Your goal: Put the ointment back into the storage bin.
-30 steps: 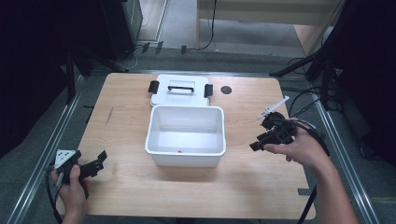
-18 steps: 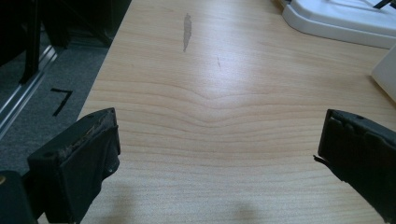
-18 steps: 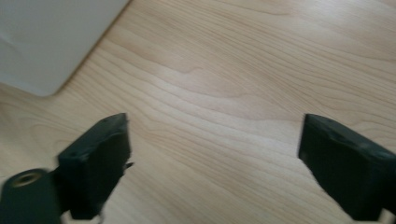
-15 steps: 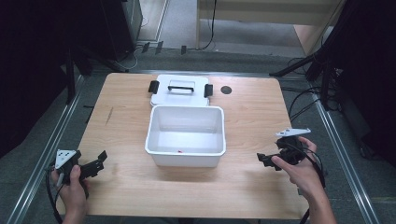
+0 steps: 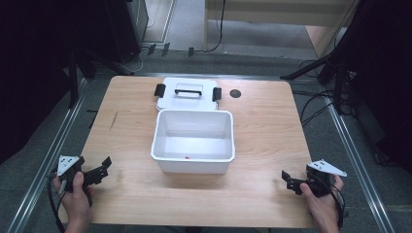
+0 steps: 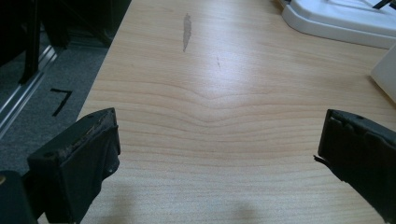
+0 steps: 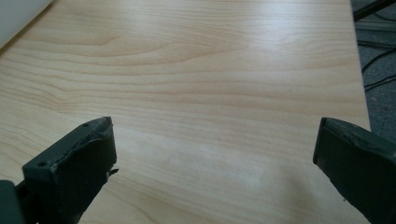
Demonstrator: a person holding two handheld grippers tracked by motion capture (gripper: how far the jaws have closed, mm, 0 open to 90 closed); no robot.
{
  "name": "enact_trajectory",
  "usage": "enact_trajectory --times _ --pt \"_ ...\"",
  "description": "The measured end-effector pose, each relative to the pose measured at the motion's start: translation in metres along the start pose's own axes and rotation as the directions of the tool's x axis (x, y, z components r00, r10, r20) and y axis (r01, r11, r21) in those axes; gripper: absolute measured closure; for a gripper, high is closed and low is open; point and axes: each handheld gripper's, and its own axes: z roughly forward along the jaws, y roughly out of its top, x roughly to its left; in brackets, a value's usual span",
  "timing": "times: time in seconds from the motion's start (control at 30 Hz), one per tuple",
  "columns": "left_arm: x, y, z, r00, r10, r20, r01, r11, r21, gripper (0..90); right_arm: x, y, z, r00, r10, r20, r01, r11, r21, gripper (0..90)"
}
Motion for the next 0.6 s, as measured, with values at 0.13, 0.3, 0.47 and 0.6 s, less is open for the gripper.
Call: enact_trajectory --times 0.13,0.3,0.47,0.6 --pt "0.000 0.000 0.001 1.0000 0.001 -0.003 -0.001 1.0000 -0.002 0.0 -0.005 -0.011 -0.009 0.9991 0.042 -0.006 -0.042 0.995 -0.085 0.0" --pt "0.000 0.000 0.001 1.0000 -0.002 -0.005 0.002 1.0000 0.000 0.0 -0.006 -0.015 -0.011 0.9982 0.058 0.012 -0.057 0.992 -0.117 0.0" --pt "0.000 0.000 0.001 1.0000 -0.006 -0.005 0.006 1.0000 0.002 0.0 -0.005 -0.014 -0.008 0.9980 0.057 0.027 -0.054 0.994 -0.096 0.0" --pt "0.002 0.000 0.000 0.9997 -0.024 0.000 0.024 0.9997 0.000 0.0 -0.008 -0.014 -0.008 0.9958 0.090 0.016 -0.088 0.991 -0.098 0.0"
